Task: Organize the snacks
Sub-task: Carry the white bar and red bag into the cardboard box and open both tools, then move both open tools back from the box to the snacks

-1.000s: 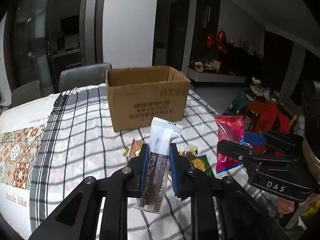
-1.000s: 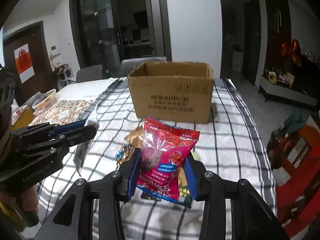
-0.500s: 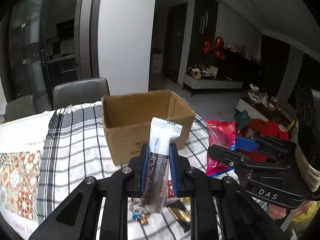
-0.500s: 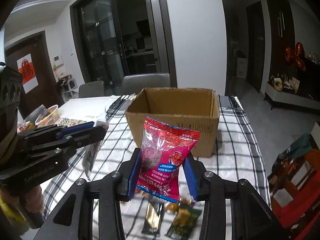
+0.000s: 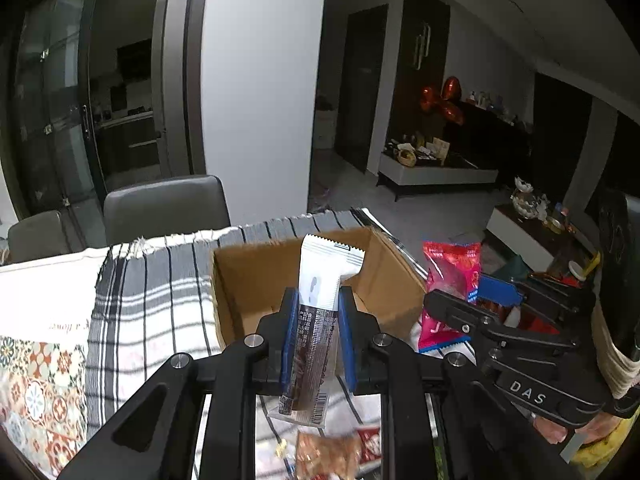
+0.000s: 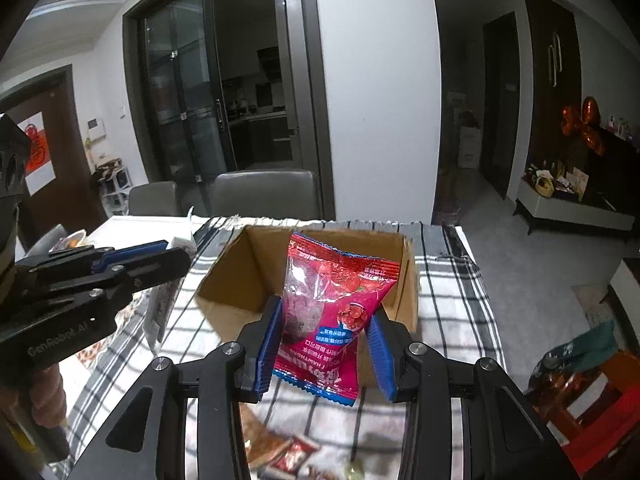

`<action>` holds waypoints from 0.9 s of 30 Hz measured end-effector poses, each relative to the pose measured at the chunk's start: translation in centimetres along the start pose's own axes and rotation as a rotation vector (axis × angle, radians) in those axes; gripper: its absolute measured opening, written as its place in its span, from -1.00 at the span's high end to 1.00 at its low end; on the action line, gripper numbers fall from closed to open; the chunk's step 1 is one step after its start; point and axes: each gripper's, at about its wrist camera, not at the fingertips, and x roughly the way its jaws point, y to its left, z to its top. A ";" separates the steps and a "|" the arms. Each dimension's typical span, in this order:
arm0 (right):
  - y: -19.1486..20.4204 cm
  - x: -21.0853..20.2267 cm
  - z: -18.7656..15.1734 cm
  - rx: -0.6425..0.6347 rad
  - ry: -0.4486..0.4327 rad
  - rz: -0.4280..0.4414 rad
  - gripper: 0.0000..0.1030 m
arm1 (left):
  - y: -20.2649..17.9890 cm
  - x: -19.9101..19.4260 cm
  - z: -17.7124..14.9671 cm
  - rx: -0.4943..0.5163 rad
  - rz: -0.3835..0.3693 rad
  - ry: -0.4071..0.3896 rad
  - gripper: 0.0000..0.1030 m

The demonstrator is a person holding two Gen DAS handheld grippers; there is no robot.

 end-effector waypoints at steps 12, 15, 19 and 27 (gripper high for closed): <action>-1.3 5.3 2.4 -0.011 0.045 -0.014 0.18 | 2.2 6.9 2.9 -0.034 0.034 0.029 0.60; -1.7 6.7 2.5 -0.008 0.065 -0.024 0.18 | 2.3 8.3 3.0 -0.036 0.055 0.043 0.58; -2.3 8.2 2.5 0.012 0.094 -0.034 -0.18 | 2.4 8.5 2.6 -0.022 0.081 0.027 0.26; -2.6 5.8 1.3 0.028 0.041 -0.084 -0.49 | 2.6 5.4 1.1 -0.002 0.144 -0.019 -0.22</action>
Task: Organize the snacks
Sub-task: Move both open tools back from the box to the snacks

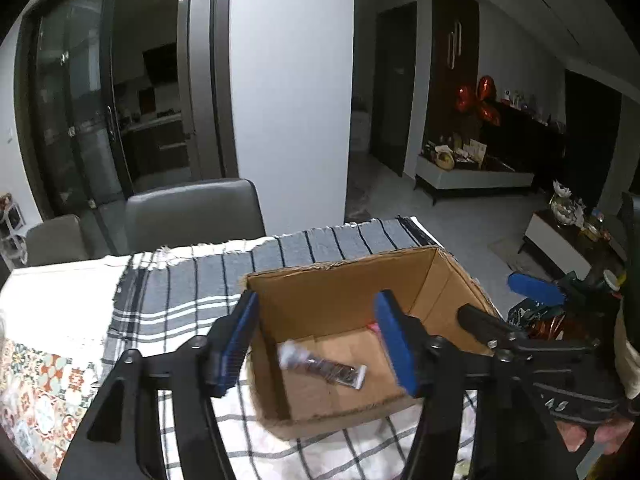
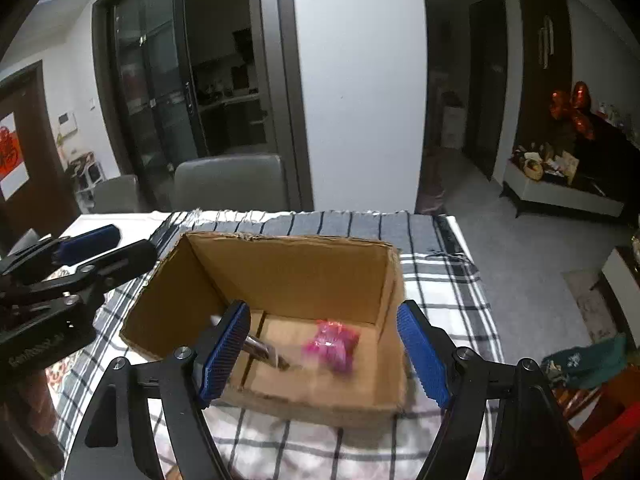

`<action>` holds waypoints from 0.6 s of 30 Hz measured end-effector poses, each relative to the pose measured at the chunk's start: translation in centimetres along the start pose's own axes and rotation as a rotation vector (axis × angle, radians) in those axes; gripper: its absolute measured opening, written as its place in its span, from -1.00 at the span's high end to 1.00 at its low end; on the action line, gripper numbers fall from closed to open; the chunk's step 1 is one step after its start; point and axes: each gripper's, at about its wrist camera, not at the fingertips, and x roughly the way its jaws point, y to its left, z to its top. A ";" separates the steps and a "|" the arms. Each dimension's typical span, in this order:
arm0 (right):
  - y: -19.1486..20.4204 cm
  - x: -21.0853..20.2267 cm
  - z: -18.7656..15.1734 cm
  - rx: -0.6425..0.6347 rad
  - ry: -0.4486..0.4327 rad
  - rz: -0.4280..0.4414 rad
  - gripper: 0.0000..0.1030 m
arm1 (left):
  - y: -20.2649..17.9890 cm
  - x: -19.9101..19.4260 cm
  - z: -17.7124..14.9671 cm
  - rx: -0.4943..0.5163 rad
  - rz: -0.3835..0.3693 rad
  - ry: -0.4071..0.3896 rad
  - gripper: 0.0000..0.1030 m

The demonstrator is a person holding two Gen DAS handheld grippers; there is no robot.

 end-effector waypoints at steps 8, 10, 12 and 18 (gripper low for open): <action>1.0 -5.3 -1.9 -0.003 -0.068 -0.012 -0.49 | -0.8 -5.8 -2.5 0.018 0.014 -0.055 -0.40; 1.2 -6.5 -2.6 -0.002 -0.083 -0.012 -0.48 | -0.8 -7.0 -3.2 0.008 0.016 -0.063 -0.41; 1.4 -7.6 -3.5 0.001 -0.095 -0.012 -0.48 | -1.1 -8.1 -4.0 -0.003 0.006 -0.062 -0.41; 1.6 -11.0 -6.2 0.013 -0.121 -0.015 -0.48 | -2.5 -10.9 -6.5 0.016 -0.003 -0.062 -0.41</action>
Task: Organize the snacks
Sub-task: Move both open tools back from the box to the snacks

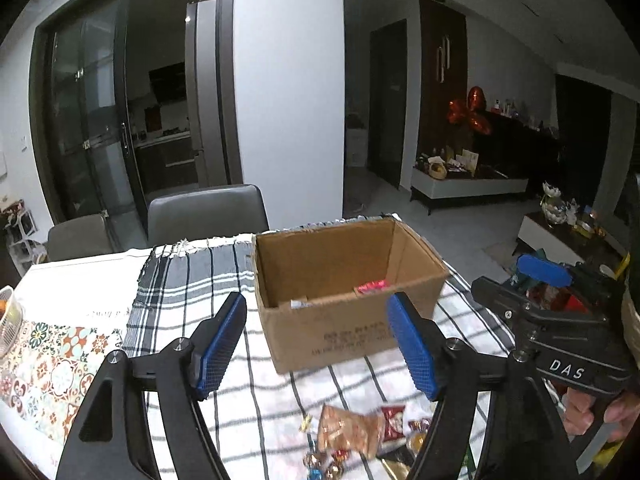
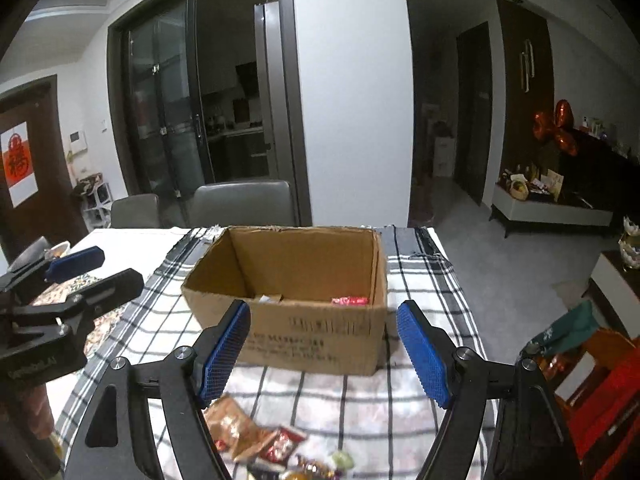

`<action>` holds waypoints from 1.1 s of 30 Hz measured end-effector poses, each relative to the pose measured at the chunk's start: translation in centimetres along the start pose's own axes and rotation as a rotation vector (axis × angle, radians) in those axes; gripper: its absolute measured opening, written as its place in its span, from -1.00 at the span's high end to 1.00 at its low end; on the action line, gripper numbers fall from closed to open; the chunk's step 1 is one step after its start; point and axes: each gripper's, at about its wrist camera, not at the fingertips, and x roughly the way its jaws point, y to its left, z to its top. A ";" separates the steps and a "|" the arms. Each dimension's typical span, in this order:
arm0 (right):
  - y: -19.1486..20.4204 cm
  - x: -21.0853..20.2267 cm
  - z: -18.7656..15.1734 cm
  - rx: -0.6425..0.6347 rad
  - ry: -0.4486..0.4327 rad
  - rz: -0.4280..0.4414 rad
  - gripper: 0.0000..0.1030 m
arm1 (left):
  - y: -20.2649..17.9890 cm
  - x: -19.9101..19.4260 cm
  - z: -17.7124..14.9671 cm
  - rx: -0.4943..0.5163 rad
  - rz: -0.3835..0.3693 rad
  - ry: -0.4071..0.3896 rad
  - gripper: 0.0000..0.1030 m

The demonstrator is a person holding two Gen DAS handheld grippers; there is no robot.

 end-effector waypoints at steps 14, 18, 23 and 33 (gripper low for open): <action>-0.2 -3.7 -7.6 -0.003 0.101 -0.002 -0.48 | -3.2 -3.4 -7.5 0.045 -0.057 0.081 -0.39; -0.1 -3.9 -9.7 -0.019 0.138 -0.012 -0.48 | -3.8 -3.1 -9.7 0.044 -0.090 0.134 -0.32; -0.1 -3.6 -11.9 -0.011 0.180 -0.013 -0.47 | -3.9 -2.7 -12.3 0.050 -0.109 0.171 -0.24; 1.3 -2.4 -15.4 -0.023 0.248 -0.016 -0.47 | -2.7 -1.6 -15.9 0.031 -0.105 0.214 -0.03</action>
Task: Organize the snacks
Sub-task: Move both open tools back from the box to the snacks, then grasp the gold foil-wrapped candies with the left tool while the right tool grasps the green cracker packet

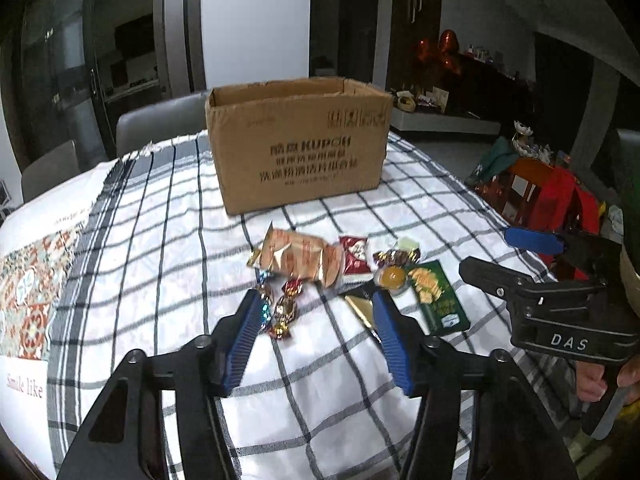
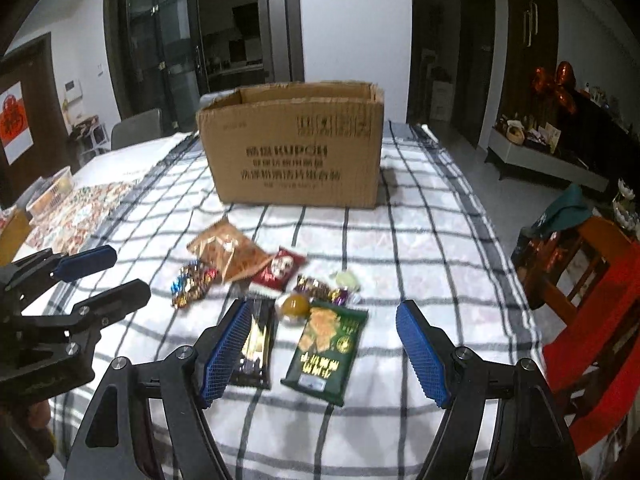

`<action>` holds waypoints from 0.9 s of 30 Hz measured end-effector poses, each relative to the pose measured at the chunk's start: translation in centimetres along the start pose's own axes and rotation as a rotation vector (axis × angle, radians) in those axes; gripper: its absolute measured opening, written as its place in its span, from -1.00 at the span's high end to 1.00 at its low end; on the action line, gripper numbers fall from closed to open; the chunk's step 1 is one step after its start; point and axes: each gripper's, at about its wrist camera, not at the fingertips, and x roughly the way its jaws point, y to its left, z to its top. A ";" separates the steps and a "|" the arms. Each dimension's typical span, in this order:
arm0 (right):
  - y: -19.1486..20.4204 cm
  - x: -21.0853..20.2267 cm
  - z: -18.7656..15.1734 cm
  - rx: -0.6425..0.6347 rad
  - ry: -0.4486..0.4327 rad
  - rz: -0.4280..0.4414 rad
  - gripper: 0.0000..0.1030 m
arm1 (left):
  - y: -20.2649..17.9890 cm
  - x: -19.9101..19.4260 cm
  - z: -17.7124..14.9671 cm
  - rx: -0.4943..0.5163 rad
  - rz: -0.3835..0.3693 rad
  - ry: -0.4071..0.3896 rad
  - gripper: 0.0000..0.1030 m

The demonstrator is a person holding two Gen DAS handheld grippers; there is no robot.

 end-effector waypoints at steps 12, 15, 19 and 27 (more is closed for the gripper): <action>1.0 2.0 -2.5 0.048 -0.008 -0.072 -0.40 | 1.3 2.7 -1.6 0.110 0.020 -0.021 0.23; 1.1 2.3 -2.6 0.057 -0.013 -0.089 -0.39 | 1.5 3.7 -1.7 0.134 0.012 -0.011 0.28; 0.9 3.5 -2.7 0.067 0.010 -0.090 -0.32 | 1.7 5.6 -1.7 0.148 -0.001 0.036 0.37; 0.6 5.9 -3.0 0.069 0.063 -0.088 -0.23 | 2.1 8.0 -1.4 0.165 0.008 0.068 0.40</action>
